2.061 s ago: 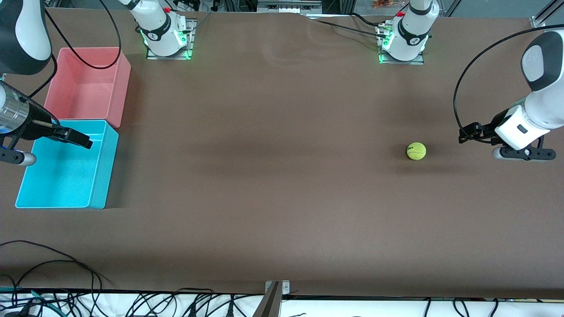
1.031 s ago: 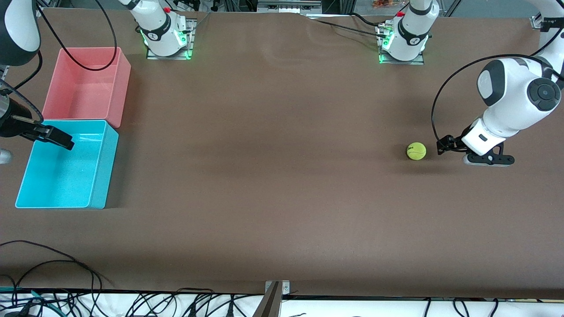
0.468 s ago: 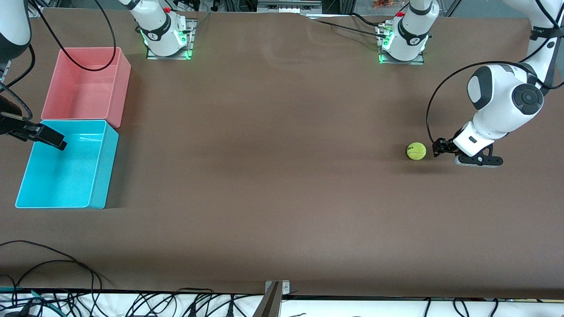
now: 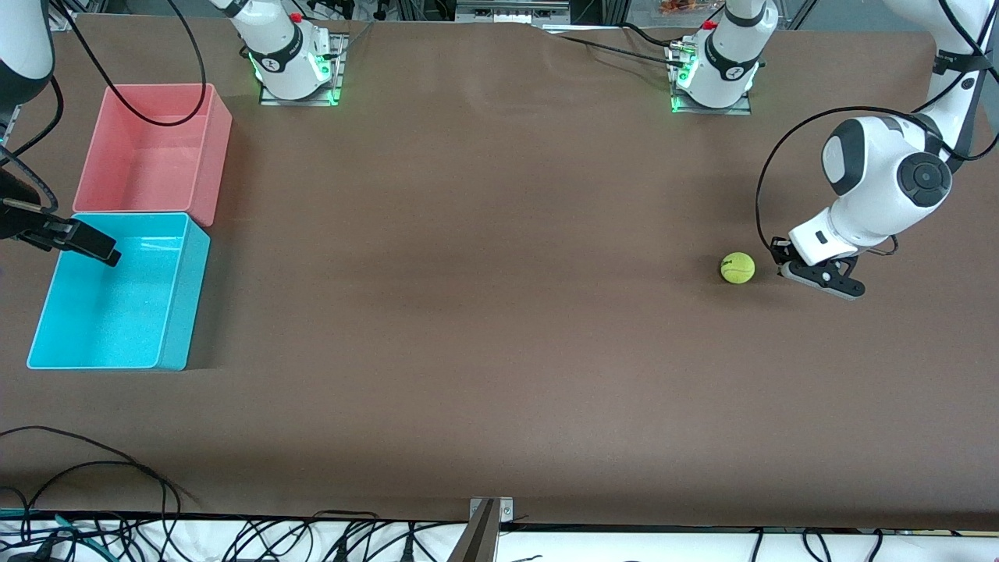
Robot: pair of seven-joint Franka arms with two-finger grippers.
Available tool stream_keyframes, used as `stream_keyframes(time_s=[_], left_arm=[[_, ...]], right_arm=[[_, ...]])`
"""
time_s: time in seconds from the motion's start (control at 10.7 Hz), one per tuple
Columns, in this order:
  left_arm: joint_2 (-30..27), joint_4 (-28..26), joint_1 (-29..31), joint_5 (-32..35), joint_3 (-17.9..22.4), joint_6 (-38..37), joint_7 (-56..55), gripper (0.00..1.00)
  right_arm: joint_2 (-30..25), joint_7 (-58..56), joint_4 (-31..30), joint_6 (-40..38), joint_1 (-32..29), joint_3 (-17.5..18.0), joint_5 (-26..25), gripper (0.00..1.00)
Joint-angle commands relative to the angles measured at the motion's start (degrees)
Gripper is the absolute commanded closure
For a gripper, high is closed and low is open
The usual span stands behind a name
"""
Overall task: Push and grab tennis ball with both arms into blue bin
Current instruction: 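Push the tennis ball with the left gripper toward the bins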
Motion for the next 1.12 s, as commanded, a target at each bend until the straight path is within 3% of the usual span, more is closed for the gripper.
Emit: stream_keyframes(time_s=[0.0, 0.47, 0.75, 1.03], left_arm=[[-0.32, -1.29, 0.80, 1.44, -0.23, 0.84, 19.94, 1.00], [1.26, -1.64, 2.56, 0.74, -0.23, 1.27, 53.01, 1.00], [3.36, -1.73, 2.47, 1.00, -0.23, 3.99, 64.46, 1.00], [6.53, -1.73, 2.30, 1.17, -0.23, 7.33, 67.74, 1.00]], right_arm=[[0.31, -0.80, 0.89, -0.43, -0.27, -0.07, 1.02, 0.00], [0.31, -0.80, 0.89, -0.43, -0.27, -0.07, 1.11, 0.00], [0.40, -0.80, 0.89, -0.43, -0.36, -0.07, 1.20, 0.00], [0.40, -0.80, 0.89, -0.43, -0.27, -0.07, 1.20, 0.00]])
